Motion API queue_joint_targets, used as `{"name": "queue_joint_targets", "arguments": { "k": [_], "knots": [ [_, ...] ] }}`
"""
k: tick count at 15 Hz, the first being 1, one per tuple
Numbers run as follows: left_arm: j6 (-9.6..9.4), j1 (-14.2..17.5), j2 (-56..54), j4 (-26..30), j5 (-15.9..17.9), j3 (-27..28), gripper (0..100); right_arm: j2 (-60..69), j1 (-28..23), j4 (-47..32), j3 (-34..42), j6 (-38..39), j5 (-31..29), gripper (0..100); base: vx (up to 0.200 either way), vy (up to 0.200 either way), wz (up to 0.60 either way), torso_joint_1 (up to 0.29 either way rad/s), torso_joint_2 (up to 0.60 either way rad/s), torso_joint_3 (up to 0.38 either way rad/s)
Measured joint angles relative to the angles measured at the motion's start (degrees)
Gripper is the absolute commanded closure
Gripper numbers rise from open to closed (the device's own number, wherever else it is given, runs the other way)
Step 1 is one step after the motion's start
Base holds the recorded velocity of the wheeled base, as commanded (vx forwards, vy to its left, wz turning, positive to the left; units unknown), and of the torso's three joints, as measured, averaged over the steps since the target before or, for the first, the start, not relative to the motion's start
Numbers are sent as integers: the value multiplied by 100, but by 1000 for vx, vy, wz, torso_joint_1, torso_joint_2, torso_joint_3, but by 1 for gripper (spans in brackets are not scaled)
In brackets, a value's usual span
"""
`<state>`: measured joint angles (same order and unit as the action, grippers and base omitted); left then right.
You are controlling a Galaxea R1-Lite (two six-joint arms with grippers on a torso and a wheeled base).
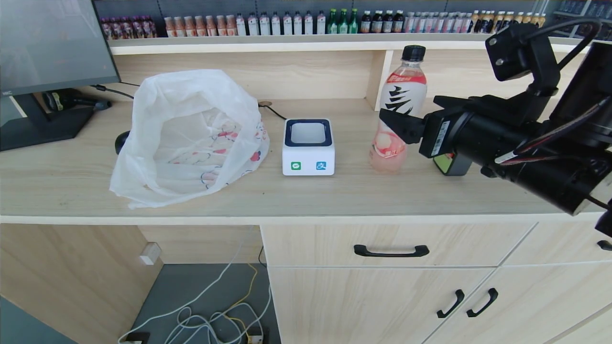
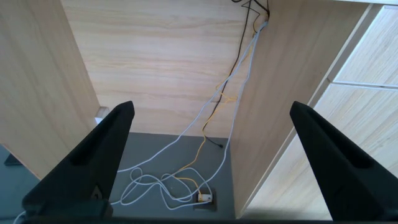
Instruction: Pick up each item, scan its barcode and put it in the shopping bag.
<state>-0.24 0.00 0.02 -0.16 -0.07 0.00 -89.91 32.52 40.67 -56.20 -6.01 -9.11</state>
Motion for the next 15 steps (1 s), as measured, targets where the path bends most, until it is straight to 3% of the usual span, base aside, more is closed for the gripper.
{"name": "queue_joint_targets", "arguments": {
  "k": [15],
  "knots": [
    [-2, 0, 0, 0, 2, 0, 0, -783, -111, 514, -41, 54, -301, 0, 0, 0, 0, 0, 0, 0]
  ]
}}
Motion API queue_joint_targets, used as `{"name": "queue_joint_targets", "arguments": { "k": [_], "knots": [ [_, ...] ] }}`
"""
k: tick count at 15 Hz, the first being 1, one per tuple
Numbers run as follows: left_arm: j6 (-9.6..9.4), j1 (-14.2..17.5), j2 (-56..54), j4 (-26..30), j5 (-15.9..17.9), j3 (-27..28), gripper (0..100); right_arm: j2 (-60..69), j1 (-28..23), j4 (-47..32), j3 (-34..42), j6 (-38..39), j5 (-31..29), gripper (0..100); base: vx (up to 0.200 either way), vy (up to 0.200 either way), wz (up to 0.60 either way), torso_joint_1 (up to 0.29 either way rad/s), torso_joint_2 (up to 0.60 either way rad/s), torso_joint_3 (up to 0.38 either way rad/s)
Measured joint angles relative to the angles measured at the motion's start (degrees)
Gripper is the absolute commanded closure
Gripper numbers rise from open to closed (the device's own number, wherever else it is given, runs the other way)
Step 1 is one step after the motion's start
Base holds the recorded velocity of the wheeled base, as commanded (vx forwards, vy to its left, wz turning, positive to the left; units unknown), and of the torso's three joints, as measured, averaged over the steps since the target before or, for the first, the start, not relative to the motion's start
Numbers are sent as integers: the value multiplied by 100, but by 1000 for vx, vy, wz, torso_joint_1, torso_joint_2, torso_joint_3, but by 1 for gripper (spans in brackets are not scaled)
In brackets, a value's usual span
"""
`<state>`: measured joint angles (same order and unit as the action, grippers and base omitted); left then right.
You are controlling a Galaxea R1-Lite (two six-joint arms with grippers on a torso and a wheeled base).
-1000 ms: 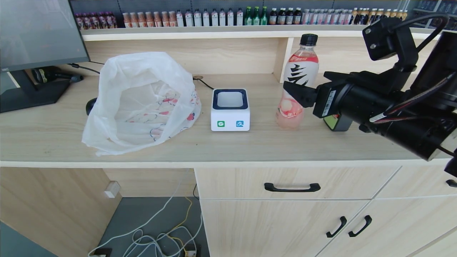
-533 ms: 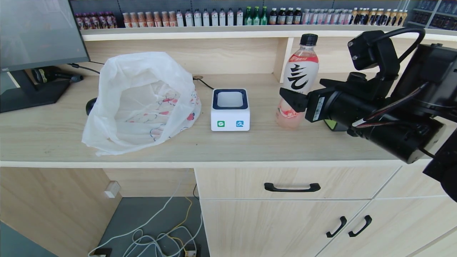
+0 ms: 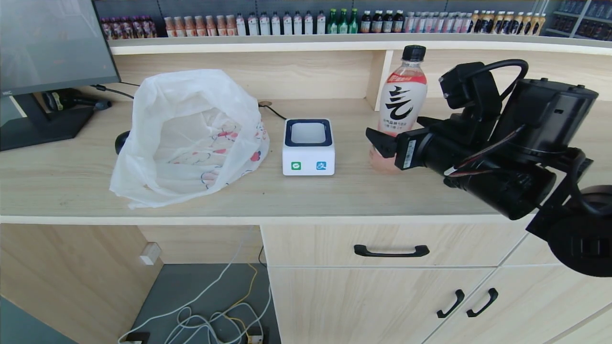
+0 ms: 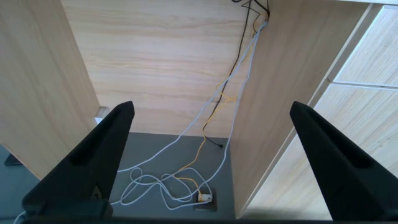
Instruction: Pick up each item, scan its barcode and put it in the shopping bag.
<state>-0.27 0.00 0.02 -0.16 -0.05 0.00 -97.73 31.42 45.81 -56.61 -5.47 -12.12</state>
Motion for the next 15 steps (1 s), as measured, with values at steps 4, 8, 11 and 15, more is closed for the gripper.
{"name": "queue_joint_targets", "arguments": {
  "k": [4, 8, 11, 15],
  "knots": [
    [0, 0, 0, 2, -2, 0, 0, -296, 0, 479, -83, 46, -173, 0, 0, 0, 0, 0, 0, 0],
    [2, 0, 0, 0, 2, 0, 0, -489, 4, 528, -182, 41, -252, 0, 0, 0, 0, 0, 0, 0],
    [2, 0, 0, 0, -2, 0, 0, -651, 4, 547, -411, 55, -547, 0, 0, 0, 0, 0, 0, 0],
    [0, 0, 0, 0, -2, 0, 0, -822, 22, 866, -501, 33, -696, 0, 0, 0, 0, 0, 0, 0]
  ]
}}
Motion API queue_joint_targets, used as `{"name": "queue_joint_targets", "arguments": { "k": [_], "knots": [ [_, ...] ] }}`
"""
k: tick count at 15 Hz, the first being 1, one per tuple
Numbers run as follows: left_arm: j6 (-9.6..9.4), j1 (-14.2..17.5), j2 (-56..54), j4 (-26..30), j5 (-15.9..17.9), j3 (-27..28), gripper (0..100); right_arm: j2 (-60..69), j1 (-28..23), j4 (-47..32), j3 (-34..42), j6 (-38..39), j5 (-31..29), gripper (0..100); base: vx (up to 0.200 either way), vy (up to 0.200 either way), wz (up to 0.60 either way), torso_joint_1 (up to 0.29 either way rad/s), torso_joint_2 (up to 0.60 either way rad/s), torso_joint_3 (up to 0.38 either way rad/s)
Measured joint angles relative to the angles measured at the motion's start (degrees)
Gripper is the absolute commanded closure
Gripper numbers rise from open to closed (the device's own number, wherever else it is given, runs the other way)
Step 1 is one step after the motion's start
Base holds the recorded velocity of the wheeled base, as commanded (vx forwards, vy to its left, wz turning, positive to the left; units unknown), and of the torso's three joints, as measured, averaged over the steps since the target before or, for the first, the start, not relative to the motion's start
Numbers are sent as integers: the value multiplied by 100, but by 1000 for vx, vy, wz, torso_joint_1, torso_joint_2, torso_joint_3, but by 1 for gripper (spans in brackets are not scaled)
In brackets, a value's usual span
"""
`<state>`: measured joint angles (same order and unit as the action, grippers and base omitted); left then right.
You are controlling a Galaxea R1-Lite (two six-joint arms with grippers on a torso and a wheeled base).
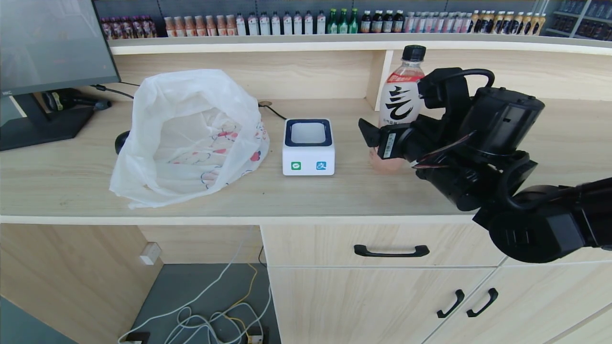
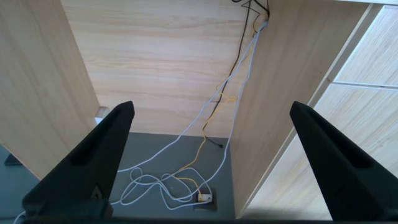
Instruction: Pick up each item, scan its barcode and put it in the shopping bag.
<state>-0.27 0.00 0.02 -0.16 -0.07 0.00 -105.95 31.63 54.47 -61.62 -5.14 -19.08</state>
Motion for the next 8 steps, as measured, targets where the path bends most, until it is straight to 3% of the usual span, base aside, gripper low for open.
{"name": "queue_joint_targets", "arguments": {
  "k": [8],
  "knots": [
    [0, 0, 0, 0, 0, 0, 0, -196, -30, 477, -87, -517, -62, 0, 0, 0, 0, 0, 0, 0]
  ]
}}
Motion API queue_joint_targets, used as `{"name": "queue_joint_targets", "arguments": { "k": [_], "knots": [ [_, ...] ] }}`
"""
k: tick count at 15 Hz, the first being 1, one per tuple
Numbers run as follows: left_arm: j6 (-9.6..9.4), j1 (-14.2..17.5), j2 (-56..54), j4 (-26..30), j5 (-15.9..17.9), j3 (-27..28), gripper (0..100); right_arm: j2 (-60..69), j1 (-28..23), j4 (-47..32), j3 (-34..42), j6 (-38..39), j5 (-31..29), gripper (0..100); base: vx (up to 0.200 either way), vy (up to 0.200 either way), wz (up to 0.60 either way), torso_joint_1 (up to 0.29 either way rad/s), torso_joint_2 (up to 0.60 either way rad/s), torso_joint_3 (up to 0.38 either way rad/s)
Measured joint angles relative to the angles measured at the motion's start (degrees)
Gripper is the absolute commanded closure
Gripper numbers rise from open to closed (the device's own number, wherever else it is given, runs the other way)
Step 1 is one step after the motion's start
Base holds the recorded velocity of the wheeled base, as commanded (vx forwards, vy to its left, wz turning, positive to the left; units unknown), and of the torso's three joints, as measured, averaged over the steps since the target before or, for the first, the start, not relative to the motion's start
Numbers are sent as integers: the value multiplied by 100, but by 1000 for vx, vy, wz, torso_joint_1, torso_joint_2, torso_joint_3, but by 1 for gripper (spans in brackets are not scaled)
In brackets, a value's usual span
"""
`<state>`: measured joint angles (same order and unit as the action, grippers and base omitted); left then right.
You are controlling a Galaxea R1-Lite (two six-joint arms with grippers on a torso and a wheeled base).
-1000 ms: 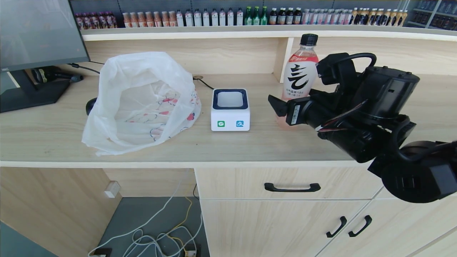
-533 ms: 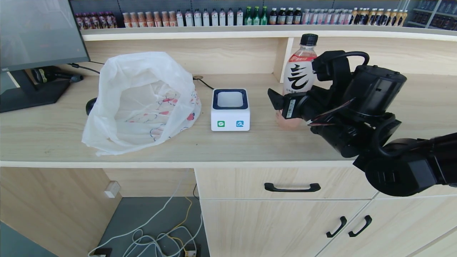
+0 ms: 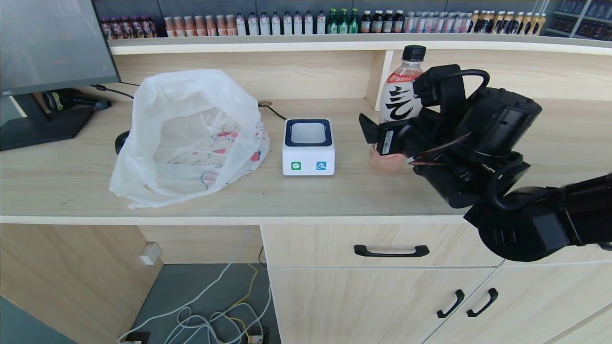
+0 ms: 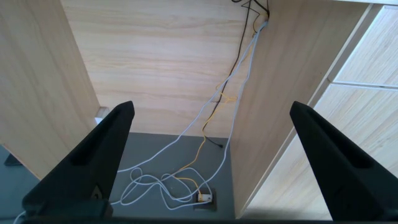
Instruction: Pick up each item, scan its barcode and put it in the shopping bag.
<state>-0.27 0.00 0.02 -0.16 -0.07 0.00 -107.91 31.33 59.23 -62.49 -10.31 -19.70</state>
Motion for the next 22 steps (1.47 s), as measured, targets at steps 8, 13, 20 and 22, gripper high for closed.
{"name": "queue_joint_targets", "arguments": {
  "k": [8, 13, 20, 22],
  "knots": [
    [0, 0, 0, 0, 0, 0, 0, -313, -29, 194, -156, -9, 18, 0, 0, 0, 0, 0, 0, 0],
    [2, 0, 0, 0, 2, 0, 0, -344, -30, 191, -176, 35, 49, 0, 0, 0, 0, 0, 0, 0],
    [2, 0, 0, 0, 0, 0, 0, -542, -68, 191, -672, 139, 46, 0, 0, 0, 0, 0, 0, 0],
    [2, 0, 0, 0, 2, 0, 0, -579, -72, 191, -728, 140, 46, 0, 0, 0, 0, 0, 0, 0]
  ]
}}
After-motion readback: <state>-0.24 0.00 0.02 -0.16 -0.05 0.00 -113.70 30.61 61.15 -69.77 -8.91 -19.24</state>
